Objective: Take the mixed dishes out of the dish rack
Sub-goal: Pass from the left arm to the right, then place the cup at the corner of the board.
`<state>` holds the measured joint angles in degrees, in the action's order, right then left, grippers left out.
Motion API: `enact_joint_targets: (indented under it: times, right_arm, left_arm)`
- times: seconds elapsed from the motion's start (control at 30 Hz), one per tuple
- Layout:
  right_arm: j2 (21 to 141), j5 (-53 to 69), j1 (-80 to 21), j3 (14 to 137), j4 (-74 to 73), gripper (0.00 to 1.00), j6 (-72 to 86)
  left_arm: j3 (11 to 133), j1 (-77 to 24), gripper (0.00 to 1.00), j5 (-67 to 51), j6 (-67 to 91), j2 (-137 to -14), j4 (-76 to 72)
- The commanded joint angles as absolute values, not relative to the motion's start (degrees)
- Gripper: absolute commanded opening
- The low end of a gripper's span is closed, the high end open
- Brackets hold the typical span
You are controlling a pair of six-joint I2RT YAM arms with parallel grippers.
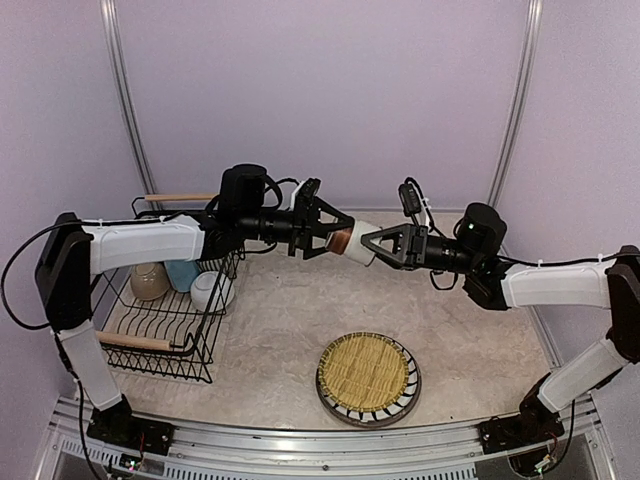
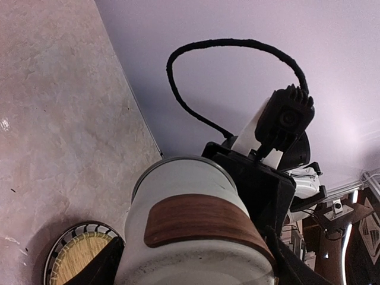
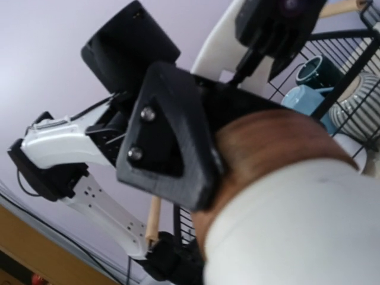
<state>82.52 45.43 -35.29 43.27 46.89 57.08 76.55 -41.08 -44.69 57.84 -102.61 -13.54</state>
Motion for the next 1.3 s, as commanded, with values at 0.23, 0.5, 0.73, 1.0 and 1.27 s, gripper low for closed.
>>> enact_joint_targets:
  times: [0.23, 0.5, 0.73, 1.0, 1.27]
  right_arm:
    - [82.51, 44.28, -35.67, 42.01, 50.08, 0.0, 57.78]
    - [79.77, 42.92, -35.38, 42.93, 39.34, 0.0, 51.57]
    - [75.45, 30.19, -35.44, 48.7, -0.73, 0.0, 29.79]
    - [74.22, 11.17, -35.58, 53.54, -38.72, 0.0, 22.2]
    - [74.94, 5.03, -38.04, 54.21, -58.36, 0.0, 25.38]
  left_arm:
    - [76.43, -41.24, 0.46, -48.9, 56.95, -102.18, -17.56]
    - [74.54, -38.57, 0.89, -46.13, 49.68, -96.47, -9.17]
    - [72.89, -33.6, 0.99, -41.15, 43.25, -89.57, 3.34]
    - [77.37, -31.2, 0.99, -22.6, 33.32, -83.89, 23.29]
    - [79.27, -30.94, 0.99, -9.01, 30.02, -80.87, 29.89]
